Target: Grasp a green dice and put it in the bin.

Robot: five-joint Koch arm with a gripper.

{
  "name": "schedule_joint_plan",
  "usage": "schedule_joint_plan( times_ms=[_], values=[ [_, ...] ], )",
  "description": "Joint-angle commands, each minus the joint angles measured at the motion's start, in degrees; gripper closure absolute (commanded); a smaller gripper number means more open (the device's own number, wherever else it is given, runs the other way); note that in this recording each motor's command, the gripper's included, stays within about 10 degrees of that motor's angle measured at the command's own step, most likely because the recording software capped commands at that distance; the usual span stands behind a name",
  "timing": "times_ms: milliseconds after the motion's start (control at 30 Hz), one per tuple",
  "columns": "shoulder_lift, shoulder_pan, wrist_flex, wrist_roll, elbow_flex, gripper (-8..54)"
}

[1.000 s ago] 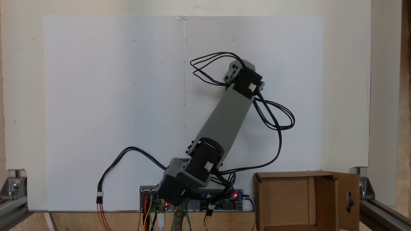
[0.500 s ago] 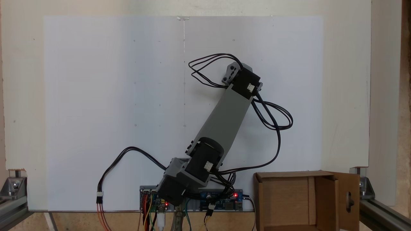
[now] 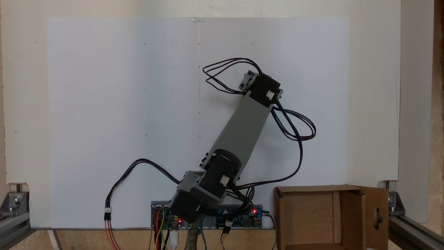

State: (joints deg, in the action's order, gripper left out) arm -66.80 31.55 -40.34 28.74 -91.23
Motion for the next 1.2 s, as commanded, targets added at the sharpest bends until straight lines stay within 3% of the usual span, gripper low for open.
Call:
schedule_joint_plan(
  times_ms=[0,200,367,833,1167],
  values=[
    [-0.4,0.1,-0.4,4.0,0.0,32.0],
    [-1.2,0.0,-0.6,4.0,-0.1,33.8],
    [-8.3,-0.4,-4.7,3.4,1.4,33.8],
    [-18.3,-3.5,-35.4,-4.6,30.5,33.8],
    [-21.2,6.9,-35.8,-4.6,30.8,33.8]
  ],
)
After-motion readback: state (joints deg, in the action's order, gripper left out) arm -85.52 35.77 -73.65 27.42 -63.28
